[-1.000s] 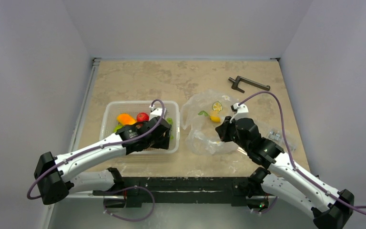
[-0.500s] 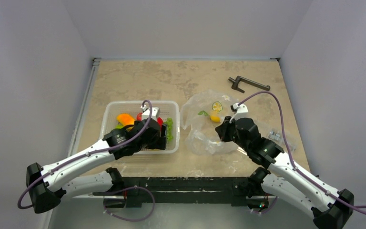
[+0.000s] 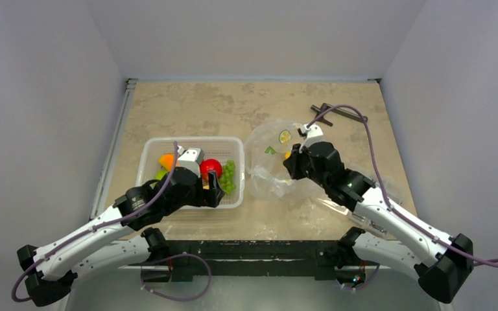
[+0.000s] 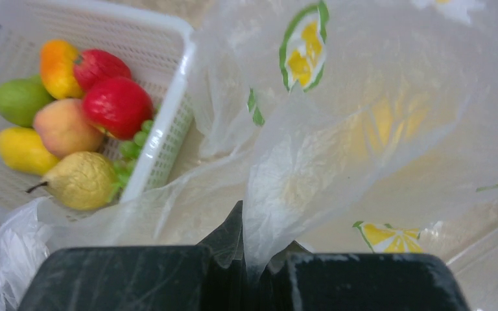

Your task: Take the fake fruits out of the plastic bag

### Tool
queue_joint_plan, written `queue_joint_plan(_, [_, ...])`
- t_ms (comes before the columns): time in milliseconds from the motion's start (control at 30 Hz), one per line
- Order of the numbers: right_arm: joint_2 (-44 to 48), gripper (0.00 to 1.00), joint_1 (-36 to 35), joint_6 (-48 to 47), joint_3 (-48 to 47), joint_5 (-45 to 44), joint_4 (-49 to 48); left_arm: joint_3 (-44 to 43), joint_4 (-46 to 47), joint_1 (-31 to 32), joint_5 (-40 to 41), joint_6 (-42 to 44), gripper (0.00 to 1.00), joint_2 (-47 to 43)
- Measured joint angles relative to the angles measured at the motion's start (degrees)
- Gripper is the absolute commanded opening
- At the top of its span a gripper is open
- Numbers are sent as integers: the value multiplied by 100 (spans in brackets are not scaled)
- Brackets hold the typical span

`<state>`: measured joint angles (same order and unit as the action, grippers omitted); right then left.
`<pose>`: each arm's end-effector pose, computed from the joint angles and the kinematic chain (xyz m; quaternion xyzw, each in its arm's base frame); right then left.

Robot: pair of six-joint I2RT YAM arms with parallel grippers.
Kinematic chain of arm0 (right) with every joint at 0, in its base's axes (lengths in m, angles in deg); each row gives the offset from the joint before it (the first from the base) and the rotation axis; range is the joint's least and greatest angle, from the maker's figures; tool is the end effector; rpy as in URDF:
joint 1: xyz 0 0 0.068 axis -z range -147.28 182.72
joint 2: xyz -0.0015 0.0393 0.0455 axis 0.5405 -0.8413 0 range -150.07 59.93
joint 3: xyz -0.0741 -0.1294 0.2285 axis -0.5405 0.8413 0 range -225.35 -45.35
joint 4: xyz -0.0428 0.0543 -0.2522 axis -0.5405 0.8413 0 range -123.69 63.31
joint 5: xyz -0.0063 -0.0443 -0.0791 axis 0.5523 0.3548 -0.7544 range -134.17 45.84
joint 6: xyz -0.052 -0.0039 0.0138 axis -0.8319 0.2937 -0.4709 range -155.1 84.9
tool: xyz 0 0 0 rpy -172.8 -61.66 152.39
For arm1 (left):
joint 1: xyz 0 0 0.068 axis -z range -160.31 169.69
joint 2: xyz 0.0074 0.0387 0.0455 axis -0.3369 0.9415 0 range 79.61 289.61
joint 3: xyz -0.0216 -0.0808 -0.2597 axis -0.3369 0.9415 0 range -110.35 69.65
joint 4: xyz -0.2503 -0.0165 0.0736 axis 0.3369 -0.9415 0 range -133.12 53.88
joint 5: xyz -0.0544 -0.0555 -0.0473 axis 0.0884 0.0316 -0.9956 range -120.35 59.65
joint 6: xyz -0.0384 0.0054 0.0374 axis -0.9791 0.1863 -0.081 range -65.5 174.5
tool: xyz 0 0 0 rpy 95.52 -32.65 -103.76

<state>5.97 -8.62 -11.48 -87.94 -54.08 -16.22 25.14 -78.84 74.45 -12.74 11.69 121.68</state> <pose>0.1634 0.1356 0.2849 -0.0887 0.8542 0.2094 0.4675 0.0946 -0.1151 0.2911 0.0293 0.8984 -0.2210 0.3783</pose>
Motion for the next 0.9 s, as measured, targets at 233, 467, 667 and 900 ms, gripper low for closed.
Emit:
queue_joint_plan(233, [247, 0, 0, -356, -573, 350, -162, 39, 197, 0, -420, -13, 84, -267])
queue_joint_plan(467, [634, 0, 0, 37, -378, 520, 339, 2, 494, 0, -824, -7, 84, -431])
queue_joint_plan(667, [1141, 7, 0, 804, 339, 802, 997, -273, 1180, 0, -1331, 57, 82, 424])
queue_joint_plan(900, [1196, 73, -2, 1394, 627, 817, 1521, -916, 2205, 2, -2144, 90, 77, 2479])
